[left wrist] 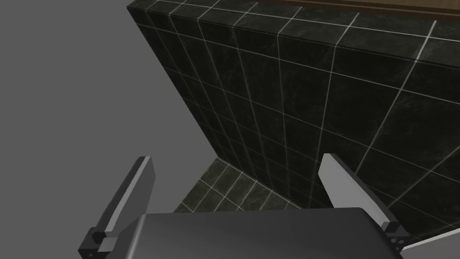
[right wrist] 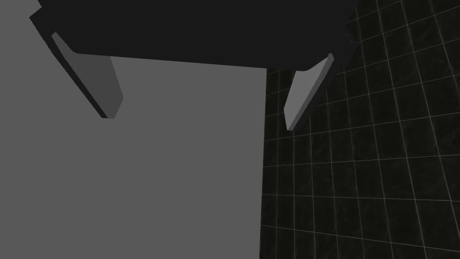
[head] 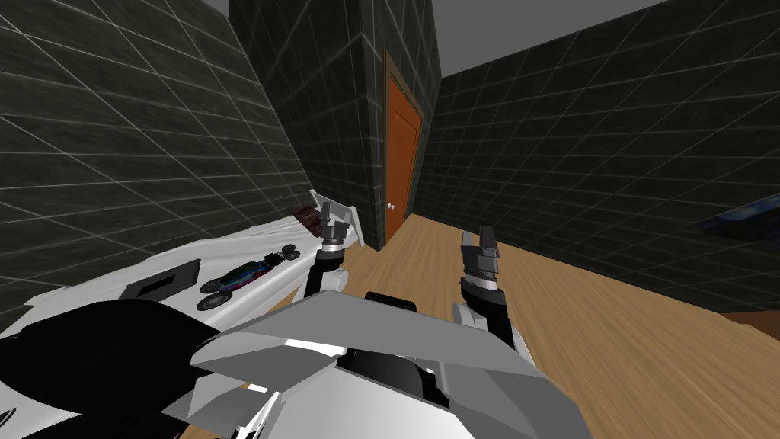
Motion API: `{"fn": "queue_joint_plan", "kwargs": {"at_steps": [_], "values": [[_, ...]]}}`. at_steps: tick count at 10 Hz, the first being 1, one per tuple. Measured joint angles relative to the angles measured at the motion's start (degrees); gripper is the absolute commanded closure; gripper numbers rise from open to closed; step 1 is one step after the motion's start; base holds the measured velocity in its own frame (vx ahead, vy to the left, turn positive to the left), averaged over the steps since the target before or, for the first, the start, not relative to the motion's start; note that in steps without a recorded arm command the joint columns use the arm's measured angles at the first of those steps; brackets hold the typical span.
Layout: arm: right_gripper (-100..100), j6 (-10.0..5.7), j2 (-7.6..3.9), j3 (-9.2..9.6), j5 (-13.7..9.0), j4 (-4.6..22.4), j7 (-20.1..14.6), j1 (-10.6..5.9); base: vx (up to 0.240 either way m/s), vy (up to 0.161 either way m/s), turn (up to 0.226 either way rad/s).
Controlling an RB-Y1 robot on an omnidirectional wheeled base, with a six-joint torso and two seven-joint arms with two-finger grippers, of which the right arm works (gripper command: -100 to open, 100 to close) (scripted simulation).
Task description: Pull the door open
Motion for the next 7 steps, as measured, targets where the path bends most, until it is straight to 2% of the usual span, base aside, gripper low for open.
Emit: {"fn": "queue_joint_plan", "kwargs": {"at_steps": [4, 5, 7], "values": [[-100, -1.07, -1.0, 0.27, 1.2, 4.5, 2.5, -2.04, 0.108, -0.071, 0.032], [-100, -1.74, -1.11, 0.51, 1.7, 6.2, 3.4, -2.57, 0.125, -0.081, 0.032], [-100, -2.12, -1.48, 0.96, 2.7, 8.9, 5.3, -4.08, 0.126, -0.077, 0.032]]}}
